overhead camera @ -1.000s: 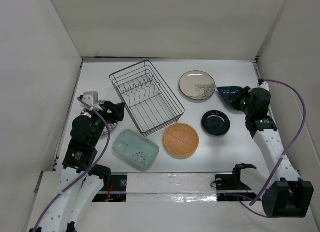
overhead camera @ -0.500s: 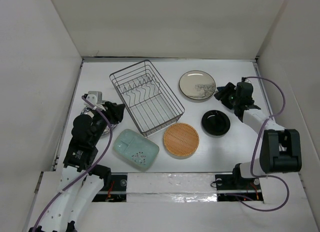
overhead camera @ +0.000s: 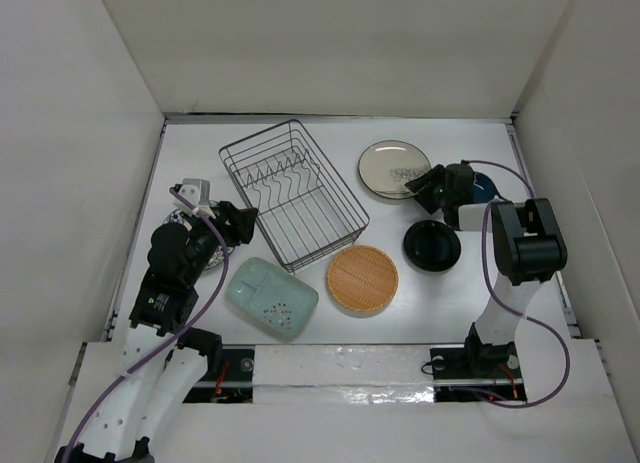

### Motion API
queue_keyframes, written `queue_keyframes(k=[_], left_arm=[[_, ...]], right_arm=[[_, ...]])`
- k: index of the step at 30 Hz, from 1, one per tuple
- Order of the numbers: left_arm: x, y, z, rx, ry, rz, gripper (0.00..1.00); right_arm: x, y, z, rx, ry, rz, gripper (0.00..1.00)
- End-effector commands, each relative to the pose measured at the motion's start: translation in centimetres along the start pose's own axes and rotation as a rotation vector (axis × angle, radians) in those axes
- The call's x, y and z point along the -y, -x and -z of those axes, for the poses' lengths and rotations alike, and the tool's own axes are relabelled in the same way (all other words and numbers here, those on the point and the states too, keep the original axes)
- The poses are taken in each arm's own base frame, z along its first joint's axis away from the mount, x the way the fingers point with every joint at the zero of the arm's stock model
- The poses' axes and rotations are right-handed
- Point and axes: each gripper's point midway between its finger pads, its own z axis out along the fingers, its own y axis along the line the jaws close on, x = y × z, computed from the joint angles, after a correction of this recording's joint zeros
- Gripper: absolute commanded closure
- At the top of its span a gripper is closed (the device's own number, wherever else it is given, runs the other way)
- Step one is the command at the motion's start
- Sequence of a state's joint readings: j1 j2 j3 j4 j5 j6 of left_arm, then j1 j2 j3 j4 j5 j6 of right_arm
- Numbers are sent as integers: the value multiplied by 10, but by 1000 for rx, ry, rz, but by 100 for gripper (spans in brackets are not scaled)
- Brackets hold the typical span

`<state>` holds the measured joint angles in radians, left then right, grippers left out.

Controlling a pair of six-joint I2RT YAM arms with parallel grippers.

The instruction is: Load the plates into the dish rack

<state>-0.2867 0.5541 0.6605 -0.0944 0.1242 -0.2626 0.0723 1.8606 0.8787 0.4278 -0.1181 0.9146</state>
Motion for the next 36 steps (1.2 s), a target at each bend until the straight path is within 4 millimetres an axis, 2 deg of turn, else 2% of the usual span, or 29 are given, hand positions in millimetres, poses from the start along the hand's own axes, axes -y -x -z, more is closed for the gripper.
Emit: queue_keyframes(k=[1, 6, 10, 11, 13, 14, 15, 17, 18, 20, 21, 22, 24, 25, 28, 29, 30, 35, 36], left_arm=[[5, 6, -3, 30, -28, -19, 42], [3, 7, -3, 33, -19, -24, 42], [3, 10, -2, 42, -16, -24, 42], [4, 10, -2, 42, -19, -26, 42], [4, 9, -2, 38, -24, -29, 42], [5, 10, -2, 39, -24, -27, 42], [4, 9, -2, 36, -23, -29, 42], [4, 9, -3, 35, -23, -30, 42], [4, 9, -3, 33, -24, -30, 42], [5, 10, -2, 34, -24, -32, 42], [5, 9, -3, 32, -25, -32, 42], [4, 9, -3, 34, -24, -32, 42], [5, 10, -2, 37, -27, -34, 42], [5, 9, -3, 33, -29, -32, 42], [6, 8, -3, 31, -33, -32, 42], [6, 9, -3, 34, -34, -32, 42], [7, 10, -2, 38, -37, -33, 42], [8, 15, 2, 65, -42, -35, 42], [8, 15, 3, 68, -43, -34, 42]], right_arm=[[-27, 16, -16, 66, 66, -77, 41], [-32, 16, -30, 55, 85, -166, 50], [-35, 4, -38, 33, 91, -254, 62], [-31, 0, -42, 28, 87, -273, 77], [-33, -4, -45, 26, 102, -310, 88], [-32, -2, -44, 44, 103, -321, 97], [-41, 0, -42, 60, 132, -319, 99], [-42, 9, -38, 101, 128, -316, 100], [-59, 16, -30, 126, 177, -306, 100], [-74, 23, -20, 160, 217, -277, 100], [-83, 35, -14, 205, 244, -266, 100], [-103, 42, -2, 230, 293, -227, 100], [-124, 58, 13, 277, 347, -193, 100], [-143, 65, 27, 302, 385, -153, 100], [-166, 87, 49, 389, 396, -58, 100], [-182, 94, 66, 436, 408, -36, 100], [-189, 103, 73, 465, 397, 14, 100], [-241, 123, 126, 567, 442, 143, 100], [-256, 117, 139, 562, 465, 177, 100]])
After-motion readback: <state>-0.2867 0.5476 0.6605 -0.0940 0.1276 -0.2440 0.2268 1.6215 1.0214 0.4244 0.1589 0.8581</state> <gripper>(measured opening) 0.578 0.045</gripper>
